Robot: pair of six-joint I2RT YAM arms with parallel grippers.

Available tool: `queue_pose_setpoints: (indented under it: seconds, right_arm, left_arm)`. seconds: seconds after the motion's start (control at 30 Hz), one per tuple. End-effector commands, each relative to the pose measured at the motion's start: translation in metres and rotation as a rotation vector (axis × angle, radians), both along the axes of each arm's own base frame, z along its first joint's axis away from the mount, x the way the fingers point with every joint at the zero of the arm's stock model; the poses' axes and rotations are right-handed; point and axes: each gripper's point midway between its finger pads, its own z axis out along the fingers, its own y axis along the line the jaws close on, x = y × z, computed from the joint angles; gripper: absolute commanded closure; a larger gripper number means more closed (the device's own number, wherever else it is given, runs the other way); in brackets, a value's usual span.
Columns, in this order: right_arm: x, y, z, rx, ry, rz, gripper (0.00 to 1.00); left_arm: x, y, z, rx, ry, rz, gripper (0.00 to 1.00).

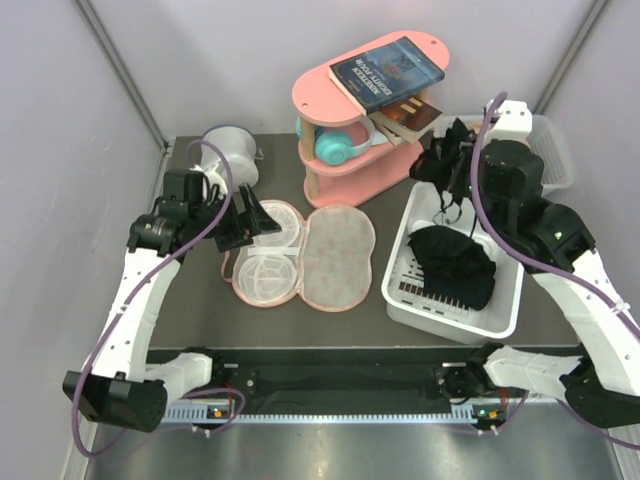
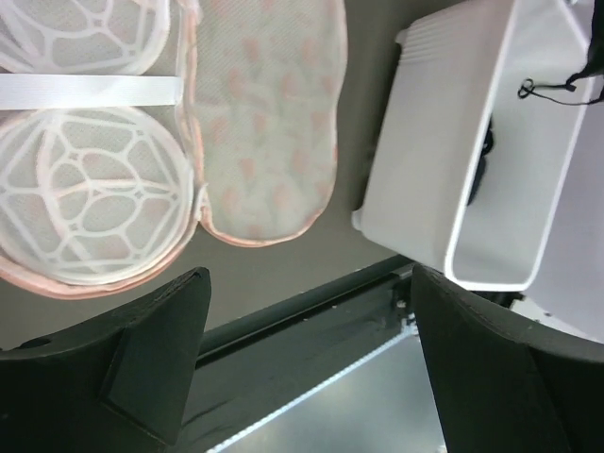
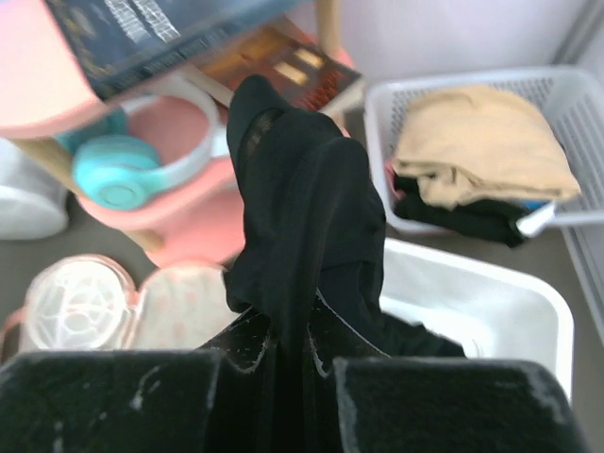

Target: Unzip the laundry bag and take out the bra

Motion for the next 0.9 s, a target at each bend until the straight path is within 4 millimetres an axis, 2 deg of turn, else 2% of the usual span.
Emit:
queue_pose_setpoints:
  seconds: [0.0, 0.37, 0.43, 0.47, 0.5, 0.57, 0.6, 0.7, 0.87]
  right_arm:
    - [-0.012, -0.015, -0.042, 0.016, 0.143, -0.038, 1.00]
    - [-0.046, -0.035, -0.107, 0.062, 0.344, -0.140, 1.00]
    - [-0.050, -0.037, -0.112, 0.068, 0.362, -0.150, 0.89]
    - [-0.053, -0.038, -0.114, 0.070, 0.375, -0.155, 0.79]
    - [-0.054, -0.038, -0.113, 0.073, 0.375, -0.155, 0.54]
    - [-0.058, -0.041, -0.114, 0.070, 0.390, -0.164, 0.30]
    - [-0.059, -0.042, -0.110, 0.071, 0.387, -0.165, 0.14]
    - [-0.063, -0.049, -0.105, 0.054, 0.395, -0.189, 0.01]
    - [-0.070, -0.052, -0.095, 0.061, 0.393, -0.179, 0.00]
  left_arm:
    - [0.002, 0.002, -0.004, 0.150, -0.042, -0.009, 0.09]
    - [-0.003, -0.046, -0.024, 0.183, -0.029, -0.099, 0.10]
    - [-0.003, -0.050, -0.027, 0.182, -0.021, -0.103, 0.10]
    - [-0.004, -0.053, -0.027, 0.187, -0.027, -0.109, 0.10]
    - [-0.004, -0.055, -0.029, 0.195, -0.025, -0.115, 0.10]
    - [-0.005, -0.060, -0.034, 0.223, -0.027, -0.124, 0.11]
    - [-0.005, -0.062, -0.037, 0.233, -0.022, -0.128, 0.12]
    - [-0.009, -0.074, -0.045, 0.262, -0.015, -0.159, 0.12]
    - [-0.013, -0.099, -0.054, 0.266, -0.017, -0.203, 0.12]
